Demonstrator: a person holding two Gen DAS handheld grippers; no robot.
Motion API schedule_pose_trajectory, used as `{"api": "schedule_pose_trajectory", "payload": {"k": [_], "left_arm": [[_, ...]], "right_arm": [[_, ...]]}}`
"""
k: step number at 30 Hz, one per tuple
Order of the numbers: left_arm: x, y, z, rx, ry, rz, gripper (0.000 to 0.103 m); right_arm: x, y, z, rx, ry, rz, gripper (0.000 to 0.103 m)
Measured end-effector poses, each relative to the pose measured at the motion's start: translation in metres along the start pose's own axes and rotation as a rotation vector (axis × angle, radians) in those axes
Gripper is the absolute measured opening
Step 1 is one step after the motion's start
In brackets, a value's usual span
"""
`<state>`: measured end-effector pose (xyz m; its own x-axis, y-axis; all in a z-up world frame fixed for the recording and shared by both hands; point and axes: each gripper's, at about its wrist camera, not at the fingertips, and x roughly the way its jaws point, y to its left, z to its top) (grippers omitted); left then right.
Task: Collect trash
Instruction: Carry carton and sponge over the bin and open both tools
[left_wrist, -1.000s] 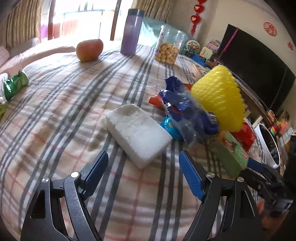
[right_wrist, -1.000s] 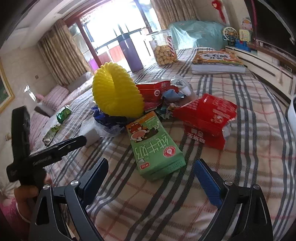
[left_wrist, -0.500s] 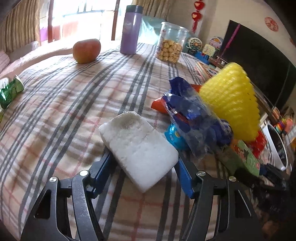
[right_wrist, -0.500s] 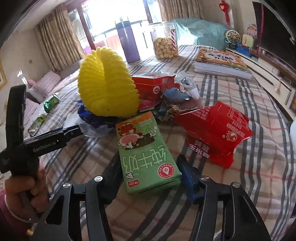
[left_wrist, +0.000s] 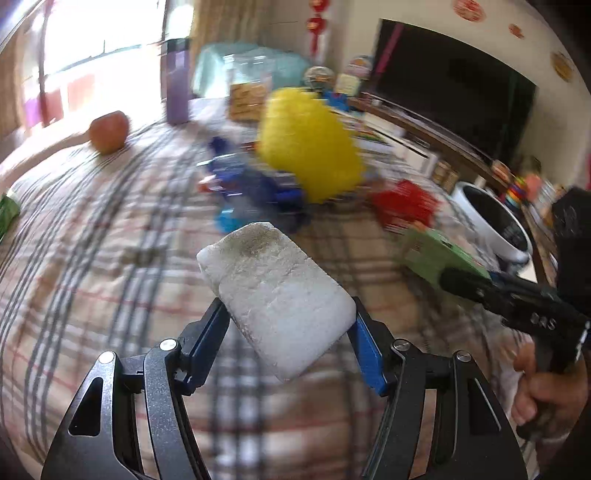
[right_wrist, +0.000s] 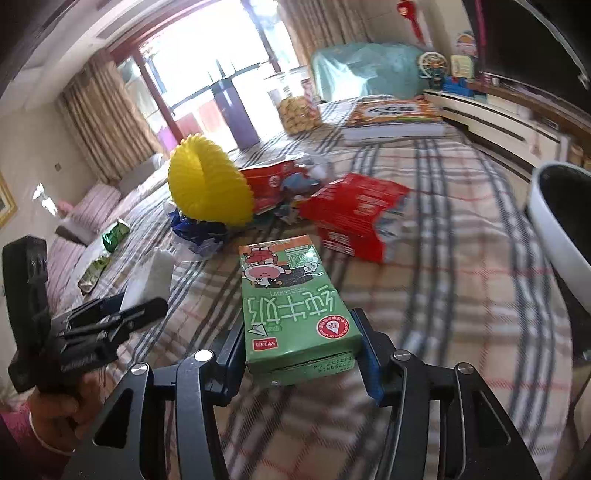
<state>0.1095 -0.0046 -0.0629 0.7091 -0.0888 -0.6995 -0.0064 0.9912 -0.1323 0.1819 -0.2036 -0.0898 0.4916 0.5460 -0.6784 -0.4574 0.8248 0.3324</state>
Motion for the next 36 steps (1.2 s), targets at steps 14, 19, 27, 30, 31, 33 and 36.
{"api": "schedule_pose_trajectory", "payload": {"k": [14,19,27,30,31,33,36], "left_arm": [[0.009,-0.087,0.008,0.183,0.010,-0.159,0.065],[0.019,-0.105,0.015,0.212,0.016,-0.193,0.065],[0.030,-0.129,0.024,0.251,0.020,-0.230,0.065],[0.033,-0.135,0.029,0.258,0.020,-0.243,0.065],[0.034,-0.138,0.030,0.261,0.019,-0.247,0.065],[0.035,-0.142,0.032,0.267,0.018,-0.255,0.065],[0.039,-0.152,0.038,0.277,0.015,-0.267,0.065]], "right_arm": [[-0.057,-0.058,-0.016,0.138,-0.083,-0.086,0.052],[-0.072,-0.075,-0.019,0.166,-0.107,-0.118,0.052],[-0.090,-0.094,-0.020,0.198,-0.143,-0.152,0.052],[-0.097,-0.101,-0.019,0.208,-0.155,-0.165,0.052],[-0.099,-0.104,-0.019,0.211,-0.158,-0.167,0.052],[-0.102,-0.109,-0.018,0.217,-0.163,-0.173,0.052],[-0.107,-0.116,-0.017,0.227,-0.172,-0.185,0.052]]}}
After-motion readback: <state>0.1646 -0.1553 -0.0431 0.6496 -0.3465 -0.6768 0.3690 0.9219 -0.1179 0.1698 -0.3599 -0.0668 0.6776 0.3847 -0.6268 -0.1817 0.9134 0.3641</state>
